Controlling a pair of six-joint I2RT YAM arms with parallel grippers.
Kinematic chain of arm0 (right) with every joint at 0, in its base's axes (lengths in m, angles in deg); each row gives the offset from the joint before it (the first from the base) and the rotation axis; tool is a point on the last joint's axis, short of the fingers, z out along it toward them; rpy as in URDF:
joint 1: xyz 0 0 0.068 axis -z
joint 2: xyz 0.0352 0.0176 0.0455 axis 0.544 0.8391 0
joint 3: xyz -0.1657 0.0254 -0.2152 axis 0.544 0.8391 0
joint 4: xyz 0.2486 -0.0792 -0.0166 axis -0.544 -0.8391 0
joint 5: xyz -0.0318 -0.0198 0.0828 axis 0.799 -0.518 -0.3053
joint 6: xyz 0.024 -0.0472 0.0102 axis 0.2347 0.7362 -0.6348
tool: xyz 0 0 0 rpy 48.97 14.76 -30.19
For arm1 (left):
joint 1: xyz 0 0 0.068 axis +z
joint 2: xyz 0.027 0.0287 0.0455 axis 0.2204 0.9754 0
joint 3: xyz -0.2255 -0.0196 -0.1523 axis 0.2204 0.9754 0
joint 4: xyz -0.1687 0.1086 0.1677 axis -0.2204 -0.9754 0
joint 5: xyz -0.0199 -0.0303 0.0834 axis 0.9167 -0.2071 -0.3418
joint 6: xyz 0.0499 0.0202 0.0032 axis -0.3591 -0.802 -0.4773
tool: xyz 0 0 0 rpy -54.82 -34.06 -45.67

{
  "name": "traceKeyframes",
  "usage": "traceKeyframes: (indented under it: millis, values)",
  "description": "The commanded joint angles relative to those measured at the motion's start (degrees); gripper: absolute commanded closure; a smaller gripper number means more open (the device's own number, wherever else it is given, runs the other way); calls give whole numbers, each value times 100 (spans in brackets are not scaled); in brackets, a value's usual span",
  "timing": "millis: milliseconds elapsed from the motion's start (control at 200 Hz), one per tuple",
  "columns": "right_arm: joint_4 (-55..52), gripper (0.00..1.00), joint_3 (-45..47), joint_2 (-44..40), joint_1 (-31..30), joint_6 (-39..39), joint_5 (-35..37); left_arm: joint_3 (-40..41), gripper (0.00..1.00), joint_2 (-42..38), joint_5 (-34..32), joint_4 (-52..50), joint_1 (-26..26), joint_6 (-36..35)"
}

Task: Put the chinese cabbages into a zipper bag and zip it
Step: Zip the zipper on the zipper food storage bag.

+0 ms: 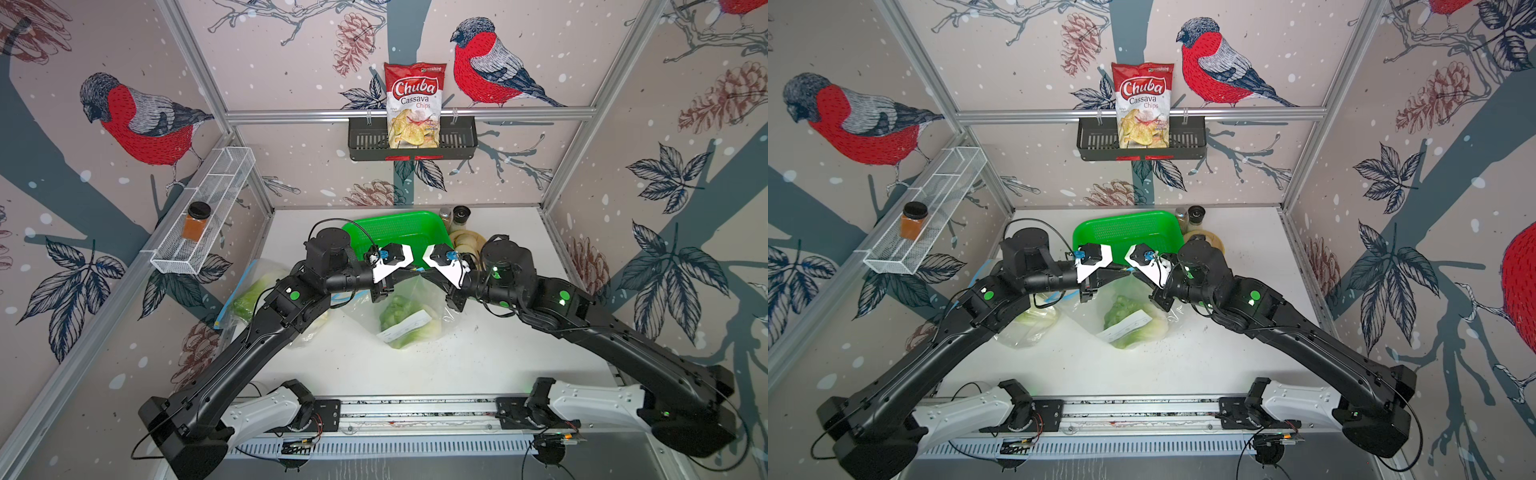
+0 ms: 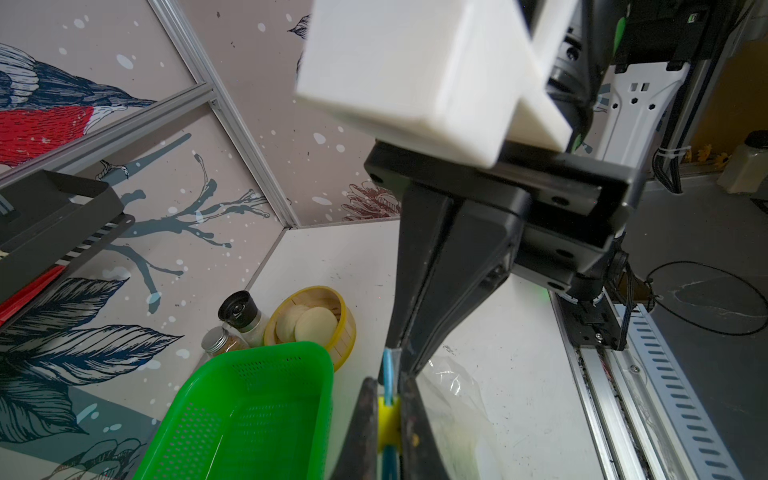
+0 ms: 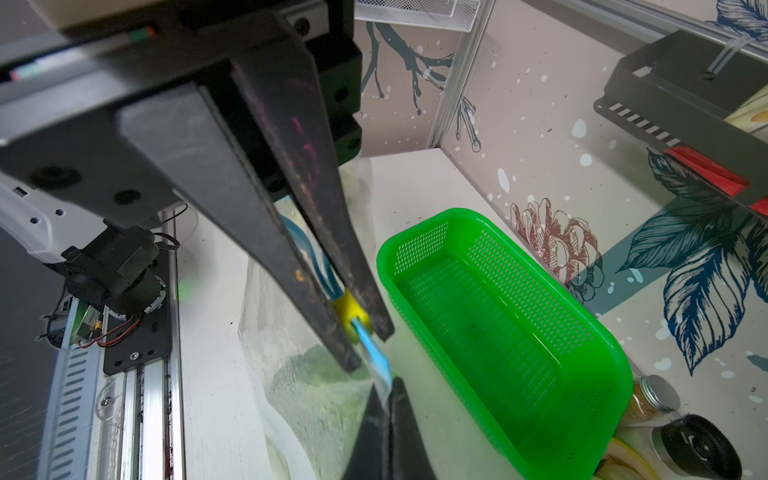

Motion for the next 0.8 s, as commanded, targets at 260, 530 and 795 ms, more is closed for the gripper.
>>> traceKeyframes:
  millis: [260, 530, 795]
  values:
    - [755, 100, 232, -134, 159, -524, 414, 17, 100, -9, -607, 79, 1, 291]
    - [901, 100, 393, -172, 241, -728, 361, 92, 100, -55, -1018, 21, 51, 395]
    - [958, 100, 459, -246, 304, -886, 535, 156, 100, -87, -1223, -31, 193, 458]
